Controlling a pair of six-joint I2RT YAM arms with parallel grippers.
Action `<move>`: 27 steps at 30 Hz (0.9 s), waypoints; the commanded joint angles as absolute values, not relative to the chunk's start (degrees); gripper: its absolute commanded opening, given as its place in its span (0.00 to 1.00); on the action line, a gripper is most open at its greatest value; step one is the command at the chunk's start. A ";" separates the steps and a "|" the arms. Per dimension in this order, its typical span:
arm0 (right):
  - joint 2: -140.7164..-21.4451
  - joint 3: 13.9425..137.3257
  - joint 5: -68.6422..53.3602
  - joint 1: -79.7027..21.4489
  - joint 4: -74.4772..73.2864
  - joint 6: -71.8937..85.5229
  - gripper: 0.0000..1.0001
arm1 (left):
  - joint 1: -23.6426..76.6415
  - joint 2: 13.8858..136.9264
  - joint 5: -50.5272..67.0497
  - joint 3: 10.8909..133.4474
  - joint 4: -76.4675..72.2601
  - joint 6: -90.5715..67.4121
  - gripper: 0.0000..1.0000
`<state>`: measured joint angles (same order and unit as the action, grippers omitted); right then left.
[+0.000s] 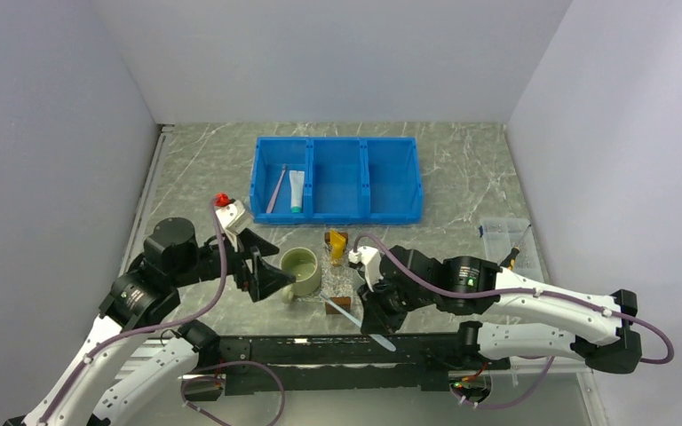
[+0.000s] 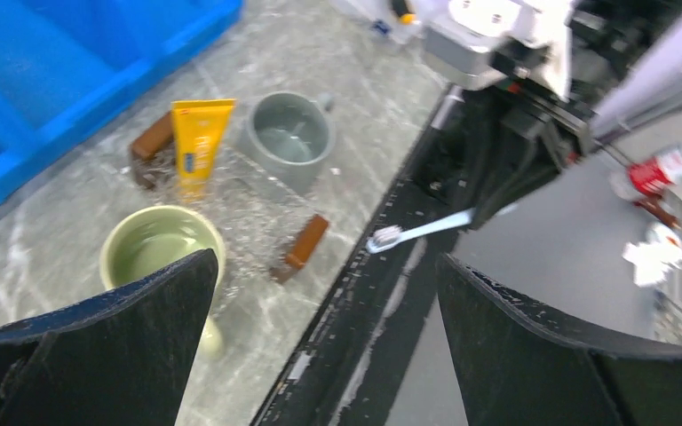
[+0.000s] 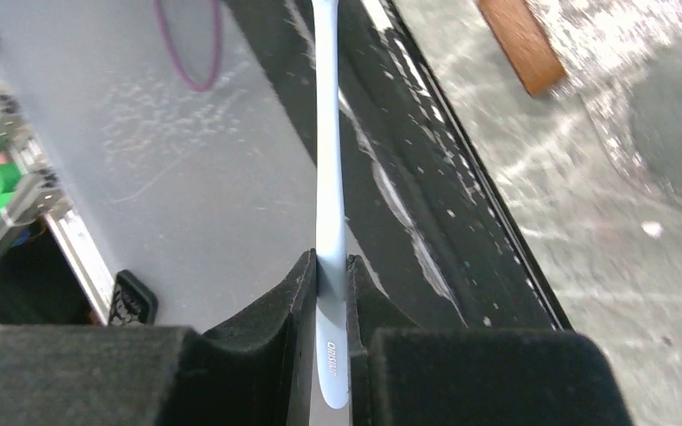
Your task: Prepare toiletry sets of a toothbrush and toothpaste on the tray
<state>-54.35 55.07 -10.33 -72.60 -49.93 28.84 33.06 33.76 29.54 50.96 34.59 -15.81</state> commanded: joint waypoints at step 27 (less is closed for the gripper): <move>-61.19 64.53 -25.76 -72.98 -24.68 17.84 0.00 | 32.82 31.93 63.60 55.14 34.86 -14.07 0.76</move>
